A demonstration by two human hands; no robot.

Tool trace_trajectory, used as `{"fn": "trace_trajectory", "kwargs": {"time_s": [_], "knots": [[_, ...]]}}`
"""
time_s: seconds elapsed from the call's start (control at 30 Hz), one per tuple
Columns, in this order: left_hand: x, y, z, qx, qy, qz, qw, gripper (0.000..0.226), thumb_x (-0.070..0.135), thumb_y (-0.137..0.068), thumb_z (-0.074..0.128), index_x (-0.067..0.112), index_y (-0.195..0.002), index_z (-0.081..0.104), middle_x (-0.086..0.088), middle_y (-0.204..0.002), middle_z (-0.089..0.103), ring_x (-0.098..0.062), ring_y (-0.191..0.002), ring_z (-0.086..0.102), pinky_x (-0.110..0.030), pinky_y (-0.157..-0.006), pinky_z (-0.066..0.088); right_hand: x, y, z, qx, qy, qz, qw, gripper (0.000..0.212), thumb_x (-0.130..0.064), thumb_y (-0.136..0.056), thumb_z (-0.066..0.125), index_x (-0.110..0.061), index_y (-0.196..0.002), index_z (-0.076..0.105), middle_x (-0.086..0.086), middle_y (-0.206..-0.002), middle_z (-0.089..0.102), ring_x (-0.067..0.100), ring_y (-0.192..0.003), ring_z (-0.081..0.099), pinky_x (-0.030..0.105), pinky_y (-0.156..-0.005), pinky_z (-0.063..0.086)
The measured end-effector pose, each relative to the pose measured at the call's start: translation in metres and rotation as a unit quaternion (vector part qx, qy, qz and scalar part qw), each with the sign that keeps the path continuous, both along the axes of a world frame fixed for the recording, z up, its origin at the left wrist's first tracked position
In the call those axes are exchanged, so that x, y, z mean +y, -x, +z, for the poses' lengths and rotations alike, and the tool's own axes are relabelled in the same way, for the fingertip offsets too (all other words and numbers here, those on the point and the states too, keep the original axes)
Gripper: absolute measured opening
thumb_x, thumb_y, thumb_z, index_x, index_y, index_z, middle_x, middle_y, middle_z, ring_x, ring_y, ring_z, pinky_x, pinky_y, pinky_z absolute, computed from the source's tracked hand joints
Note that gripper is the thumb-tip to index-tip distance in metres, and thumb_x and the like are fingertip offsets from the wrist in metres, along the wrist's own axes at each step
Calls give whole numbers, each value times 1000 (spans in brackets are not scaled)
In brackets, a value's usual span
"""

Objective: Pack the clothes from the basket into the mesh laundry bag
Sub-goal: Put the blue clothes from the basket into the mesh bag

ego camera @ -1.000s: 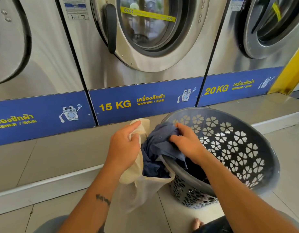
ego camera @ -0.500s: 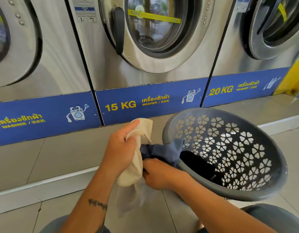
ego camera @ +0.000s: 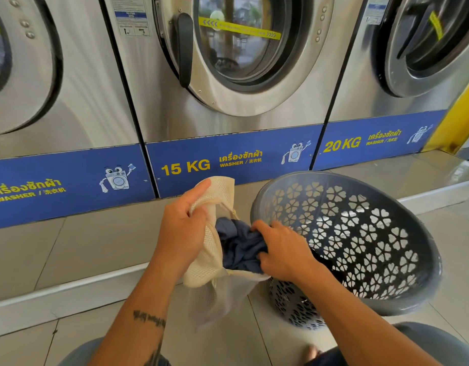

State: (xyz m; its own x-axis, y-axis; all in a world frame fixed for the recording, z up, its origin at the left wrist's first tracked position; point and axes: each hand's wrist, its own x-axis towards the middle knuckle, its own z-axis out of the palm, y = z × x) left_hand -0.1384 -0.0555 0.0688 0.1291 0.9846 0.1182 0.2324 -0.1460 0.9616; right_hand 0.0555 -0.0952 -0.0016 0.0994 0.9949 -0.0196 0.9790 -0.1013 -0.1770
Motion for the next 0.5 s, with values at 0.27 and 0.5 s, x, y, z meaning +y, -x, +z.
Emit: {"fn": "trace_trajectory", "kwargs": {"time_s": [0.27, 0.5], "knots": [[-4, -5, -2, -9, 7, -21, 1000, 49, 7, -95, 48, 39, -131, 58, 14, -118, 67, 8, -75, 58, -1, -61, 42, -12, 54, 38, 247, -188, 2, 951, 29, -10, -83, 54, -23, -107, 45, -2, -88, 64, 26, -76, 63, 40, -64, 51], [-12, 12, -1, -28, 5, -3, 1000, 45, 10, -97, 47, 42, -126, 62, 18, -127, 57, -7, -106, 56, -12, -72, 44, 10, 73, -23, 403, 115, 99, 903, 22, -26, -95, 52, -40, -105, 67, -11, -108, 69, 12, -101, 62, 33, -93, 49]]}}
